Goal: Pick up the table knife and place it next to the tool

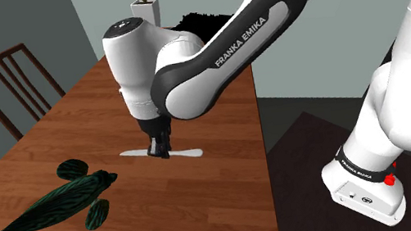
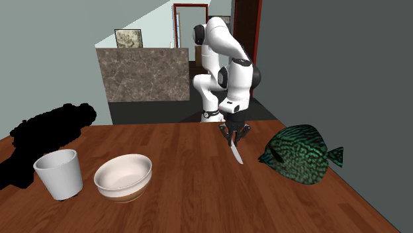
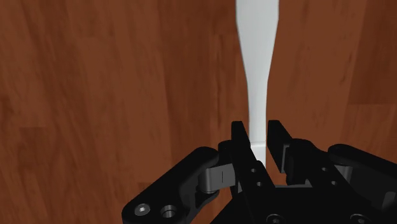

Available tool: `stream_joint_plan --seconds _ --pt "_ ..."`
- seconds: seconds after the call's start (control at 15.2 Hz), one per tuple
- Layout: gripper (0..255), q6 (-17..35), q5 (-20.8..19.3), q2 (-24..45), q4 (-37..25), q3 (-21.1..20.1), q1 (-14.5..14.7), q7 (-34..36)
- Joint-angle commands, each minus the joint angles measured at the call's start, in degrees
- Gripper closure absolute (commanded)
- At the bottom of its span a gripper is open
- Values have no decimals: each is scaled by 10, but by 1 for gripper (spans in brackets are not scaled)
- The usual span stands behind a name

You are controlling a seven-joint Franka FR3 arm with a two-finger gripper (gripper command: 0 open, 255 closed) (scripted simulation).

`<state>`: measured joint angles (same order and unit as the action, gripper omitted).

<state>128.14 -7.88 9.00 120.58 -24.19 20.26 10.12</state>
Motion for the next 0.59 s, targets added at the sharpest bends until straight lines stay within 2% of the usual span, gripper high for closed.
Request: stream_joint_plan --seconds 0.0,0.53 --pt "255 -13 6 -9 -5 -1 -1 -5" --pt "255 -69 25 -40 -34 -4 -4 -20"
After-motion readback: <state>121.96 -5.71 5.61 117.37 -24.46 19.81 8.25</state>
